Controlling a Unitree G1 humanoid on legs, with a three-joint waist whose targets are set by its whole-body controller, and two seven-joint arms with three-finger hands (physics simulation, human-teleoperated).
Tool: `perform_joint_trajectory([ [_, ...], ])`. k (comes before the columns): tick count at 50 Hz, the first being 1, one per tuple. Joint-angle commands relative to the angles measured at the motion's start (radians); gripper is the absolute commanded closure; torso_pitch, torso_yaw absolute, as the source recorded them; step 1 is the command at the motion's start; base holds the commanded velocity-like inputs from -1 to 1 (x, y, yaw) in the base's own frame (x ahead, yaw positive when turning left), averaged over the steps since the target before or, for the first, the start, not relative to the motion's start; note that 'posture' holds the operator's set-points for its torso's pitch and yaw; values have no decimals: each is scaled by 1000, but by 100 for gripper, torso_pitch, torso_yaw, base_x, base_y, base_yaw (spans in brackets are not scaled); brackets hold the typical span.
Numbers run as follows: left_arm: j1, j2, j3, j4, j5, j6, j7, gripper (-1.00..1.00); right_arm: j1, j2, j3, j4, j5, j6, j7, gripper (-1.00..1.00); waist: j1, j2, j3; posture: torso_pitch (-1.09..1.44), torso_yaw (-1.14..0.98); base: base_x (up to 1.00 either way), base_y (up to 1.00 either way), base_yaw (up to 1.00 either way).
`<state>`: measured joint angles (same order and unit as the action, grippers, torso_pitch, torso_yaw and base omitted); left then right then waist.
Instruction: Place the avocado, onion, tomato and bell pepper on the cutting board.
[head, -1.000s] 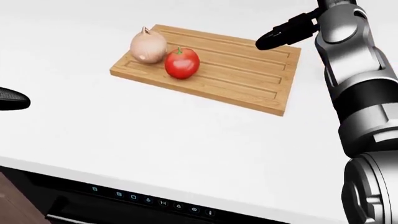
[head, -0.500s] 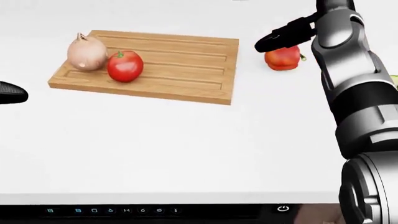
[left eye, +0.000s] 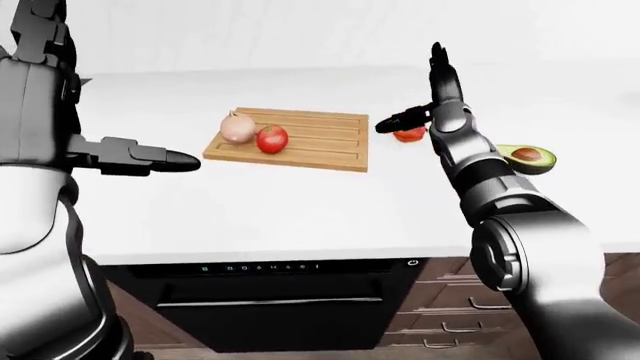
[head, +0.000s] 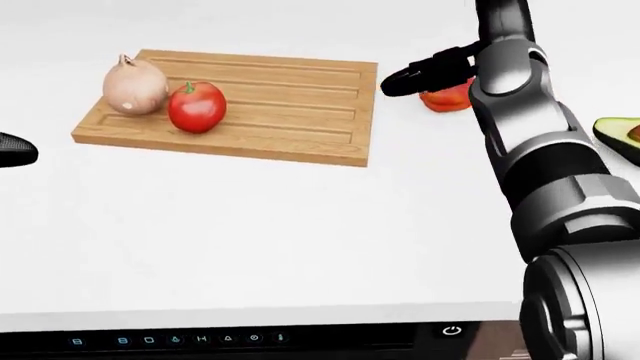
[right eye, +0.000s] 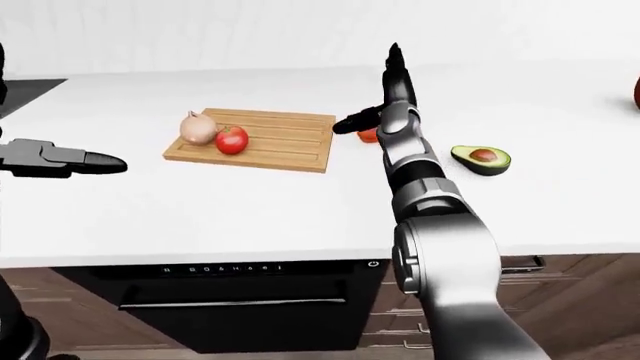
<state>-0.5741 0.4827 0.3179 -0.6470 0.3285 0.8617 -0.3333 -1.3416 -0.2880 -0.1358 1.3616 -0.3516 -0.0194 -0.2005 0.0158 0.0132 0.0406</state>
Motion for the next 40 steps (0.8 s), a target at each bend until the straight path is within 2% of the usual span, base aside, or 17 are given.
perform_joint_trajectory([
  [1,-27,17,11,-19,1,-17,9,-100,-33,-19,-4,-36,-9,-32,-43,-100,-1,4,-28,0,3,0,0,0],
  [4,-35,26,12,-17,-3,-12,10,-100,-23,-26,-23,-33,3,-24,-64,-100,0,3,-28,0,3,0,0,0],
  [11,-54,38,1,-15,-1,-4,5,-100,-24,-32,-30,-25,-2,3,-68,-100,0,2,-27,0,3,0,0,0],
  [22,-37,42,12,-40,-4,-2,-17,-100,-29,-22,-48,-18,-1,6,-80,-100,-1,2,-22,1,3,0,0,0],
  [40,-28,30,2,-26,10,-21,-20,-100,-39,-18,-61,-16,20,-7,-83,-100,-1,0,23,10,3,0,0,0],
])
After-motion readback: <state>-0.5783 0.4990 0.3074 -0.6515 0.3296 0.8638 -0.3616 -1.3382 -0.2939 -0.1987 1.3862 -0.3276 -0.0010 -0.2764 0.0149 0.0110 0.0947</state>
